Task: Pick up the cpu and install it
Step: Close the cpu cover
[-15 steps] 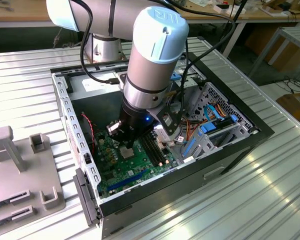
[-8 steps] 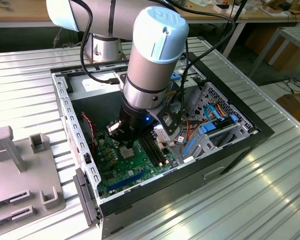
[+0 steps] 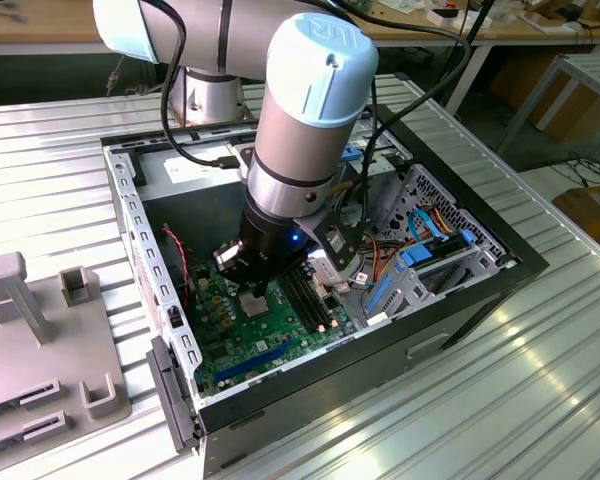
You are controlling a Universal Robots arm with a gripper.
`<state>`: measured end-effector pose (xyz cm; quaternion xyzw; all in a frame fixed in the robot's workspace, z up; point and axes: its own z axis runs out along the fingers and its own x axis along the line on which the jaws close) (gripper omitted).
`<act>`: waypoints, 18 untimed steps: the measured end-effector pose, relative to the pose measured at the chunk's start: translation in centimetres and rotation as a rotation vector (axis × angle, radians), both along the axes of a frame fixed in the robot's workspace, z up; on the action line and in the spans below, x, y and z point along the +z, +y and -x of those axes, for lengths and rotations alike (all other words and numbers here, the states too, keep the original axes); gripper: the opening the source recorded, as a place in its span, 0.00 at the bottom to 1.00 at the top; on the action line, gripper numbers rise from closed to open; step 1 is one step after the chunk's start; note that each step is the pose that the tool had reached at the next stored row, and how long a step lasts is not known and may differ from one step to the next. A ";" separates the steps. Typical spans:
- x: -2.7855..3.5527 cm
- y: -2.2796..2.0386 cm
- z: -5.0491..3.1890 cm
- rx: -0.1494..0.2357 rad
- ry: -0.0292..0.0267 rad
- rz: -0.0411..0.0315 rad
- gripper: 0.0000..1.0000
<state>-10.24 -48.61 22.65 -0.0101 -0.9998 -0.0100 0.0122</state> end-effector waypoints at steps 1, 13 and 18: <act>0.00 0.00 -0.54 0.000 0.0002 0.0001 0.11; 0.02 0.01 -2.39 0.136 0.0036 0.0005 0.11; 0.80 0.21 -2.42 0.146 0.0037 0.0036 0.11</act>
